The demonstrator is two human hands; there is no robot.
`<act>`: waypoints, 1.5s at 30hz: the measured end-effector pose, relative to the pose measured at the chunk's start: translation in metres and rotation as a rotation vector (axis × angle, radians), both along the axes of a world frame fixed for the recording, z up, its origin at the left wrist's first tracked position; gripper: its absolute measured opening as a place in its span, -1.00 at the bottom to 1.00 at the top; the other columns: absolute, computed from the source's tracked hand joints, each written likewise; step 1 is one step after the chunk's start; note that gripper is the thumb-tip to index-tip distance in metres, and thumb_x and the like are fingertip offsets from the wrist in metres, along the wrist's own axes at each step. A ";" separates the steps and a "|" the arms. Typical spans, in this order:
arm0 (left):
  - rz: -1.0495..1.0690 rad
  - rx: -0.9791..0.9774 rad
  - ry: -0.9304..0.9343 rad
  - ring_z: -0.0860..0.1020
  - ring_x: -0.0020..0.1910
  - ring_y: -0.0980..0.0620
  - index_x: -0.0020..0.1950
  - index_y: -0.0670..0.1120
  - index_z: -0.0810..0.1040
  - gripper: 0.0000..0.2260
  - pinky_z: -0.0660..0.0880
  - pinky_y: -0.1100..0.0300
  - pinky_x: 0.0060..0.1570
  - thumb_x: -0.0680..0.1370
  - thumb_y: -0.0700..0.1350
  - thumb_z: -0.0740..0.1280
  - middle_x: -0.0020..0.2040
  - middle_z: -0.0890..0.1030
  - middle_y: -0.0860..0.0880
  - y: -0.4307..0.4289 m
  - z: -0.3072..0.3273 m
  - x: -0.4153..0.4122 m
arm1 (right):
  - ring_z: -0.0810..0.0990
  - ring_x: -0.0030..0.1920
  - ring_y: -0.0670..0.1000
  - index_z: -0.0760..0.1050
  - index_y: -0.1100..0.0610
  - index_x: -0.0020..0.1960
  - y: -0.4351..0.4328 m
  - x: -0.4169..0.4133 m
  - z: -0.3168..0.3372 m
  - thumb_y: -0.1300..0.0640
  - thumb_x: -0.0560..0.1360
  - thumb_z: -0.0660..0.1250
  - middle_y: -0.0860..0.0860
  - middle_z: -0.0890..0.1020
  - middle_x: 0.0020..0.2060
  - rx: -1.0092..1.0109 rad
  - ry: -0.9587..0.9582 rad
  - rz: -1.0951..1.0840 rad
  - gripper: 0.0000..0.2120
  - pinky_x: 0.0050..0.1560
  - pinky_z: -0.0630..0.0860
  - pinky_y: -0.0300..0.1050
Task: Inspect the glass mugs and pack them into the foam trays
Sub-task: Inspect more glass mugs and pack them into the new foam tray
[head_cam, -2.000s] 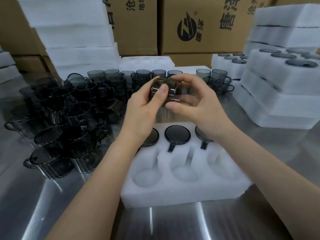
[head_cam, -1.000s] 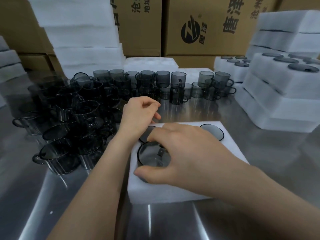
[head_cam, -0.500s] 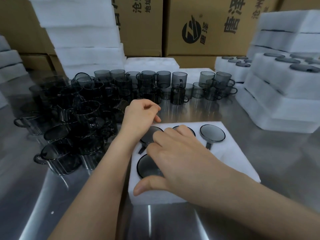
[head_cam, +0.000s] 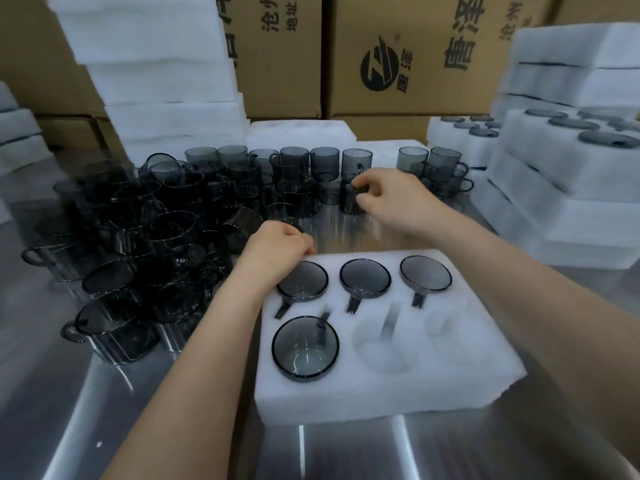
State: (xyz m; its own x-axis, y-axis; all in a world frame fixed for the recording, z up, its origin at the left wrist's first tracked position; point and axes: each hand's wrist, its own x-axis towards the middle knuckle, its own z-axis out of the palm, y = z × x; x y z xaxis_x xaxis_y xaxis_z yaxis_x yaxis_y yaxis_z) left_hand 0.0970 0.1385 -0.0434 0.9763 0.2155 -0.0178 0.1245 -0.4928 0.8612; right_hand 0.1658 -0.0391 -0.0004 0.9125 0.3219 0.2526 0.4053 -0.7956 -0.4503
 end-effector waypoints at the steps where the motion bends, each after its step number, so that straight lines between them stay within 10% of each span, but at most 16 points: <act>1: -0.016 0.013 0.005 0.62 -0.09 -0.15 -0.26 -0.12 0.68 -0.81 0.58 0.02 -0.05 0.45 -0.15 0.29 -0.19 0.68 -0.14 0.000 0.000 0.000 | 0.51 0.13 0.06 0.43 0.08 0.39 -0.002 0.018 -0.002 0.15 0.57 0.22 0.09 0.56 0.22 0.003 0.016 -0.036 -0.61 0.00 0.30 -0.24; 8: -0.015 0.052 0.003 0.62 -0.06 -0.13 -0.25 -0.12 0.67 -0.83 0.57 0.05 -0.07 0.46 -0.15 0.31 -0.16 0.68 -0.14 -0.002 -0.001 0.002 | 0.42 0.30 0.29 -0.01 -0.02 0.59 0.008 0.089 -0.003 -0.06 0.60 0.20 0.25 0.35 0.40 -0.024 0.134 -0.137 -0.36 0.20 0.39 0.02; 21: -0.010 0.075 -0.043 0.56 -0.22 0.05 -0.22 -0.06 0.67 -0.80 0.39 0.25 -0.33 0.50 -0.13 0.27 -0.21 0.65 0.00 -0.001 -0.004 0.003 | 0.45 -0.10 0.20 0.43 0.18 0.11 0.014 0.101 -0.013 0.09 0.61 0.15 0.18 0.59 0.00 -0.291 -0.286 -0.327 -0.81 -0.21 0.32 -0.02; 28: 0.023 0.100 -0.229 0.60 -0.13 0.06 0.01 0.02 0.63 -0.87 0.46 0.29 -0.20 0.53 -0.10 0.31 -0.20 0.66 0.04 -0.003 -0.003 0.004 | 0.55 -0.09 0.08 0.53 0.08 -0.07 -0.004 0.052 0.001 0.06 0.52 0.30 0.03 0.62 -0.15 0.174 -0.191 -0.171 -0.90 -0.08 0.49 -0.06; 33: -0.142 0.122 -0.427 0.58 -0.07 0.12 0.49 0.11 0.29 -0.36 0.47 0.28 -0.03 0.47 0.04 0.47 0.25 0.46 0.14 -0.009 0.001 -0.003 | 0.64 -0.28 0.02 0.59 0.02 -0.25 -0.010 -0.016 -0.001 0.08 0.43 0.48 0.05 0.68 -0.30 0.449 0.037 0.068 -0.89 -0.13 0.61 -0.03; 41: -0.271 0.179 -0.495 0.34 0.33 0.15 0.55 -0.02 0.23 -0.13 0.40 0.08 0.34 0.34 -0.06 0.60 0.36 0.28 0.07 -0.019 0.013 -0.013 | 0.60 -0.26 0.05 0.66 0.13 -0.15 -0.007 -0.050 -0.011 0.12 0.45 0.49 0.14 0.66 -0.28 0.546 0.056 0.180 -0.93 -0.02 0.59 0.21; 45: -0.237 0.252 -0.487 0.30 0.21 0.24 0.52 -0.03 0.26 -0.14 0.28 0.53 0.17 0.32 -0.01 0.60 0.34 0.32 0.07 -0.023 0.017 -0.012 | 0.63 -0.31 0.03 0.64 0.09 -0.11 -0.011 -0.052 -0.016 0.10 0.51 0.43 0.10 0.65 -0.33 0.552 0.079 0.246 -0.93 -0.09 0.63 0.08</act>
State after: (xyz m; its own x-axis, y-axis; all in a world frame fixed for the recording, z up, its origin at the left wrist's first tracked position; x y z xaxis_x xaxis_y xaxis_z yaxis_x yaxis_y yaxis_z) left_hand 0.0846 0.1153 -0.0264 0.8811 -0.0694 0.4678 -0.3939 -0.6552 0.6447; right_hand 0.1140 -0.0504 -0.0162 0.8505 0.3667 0.3770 0.4965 -0.3234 -0.8055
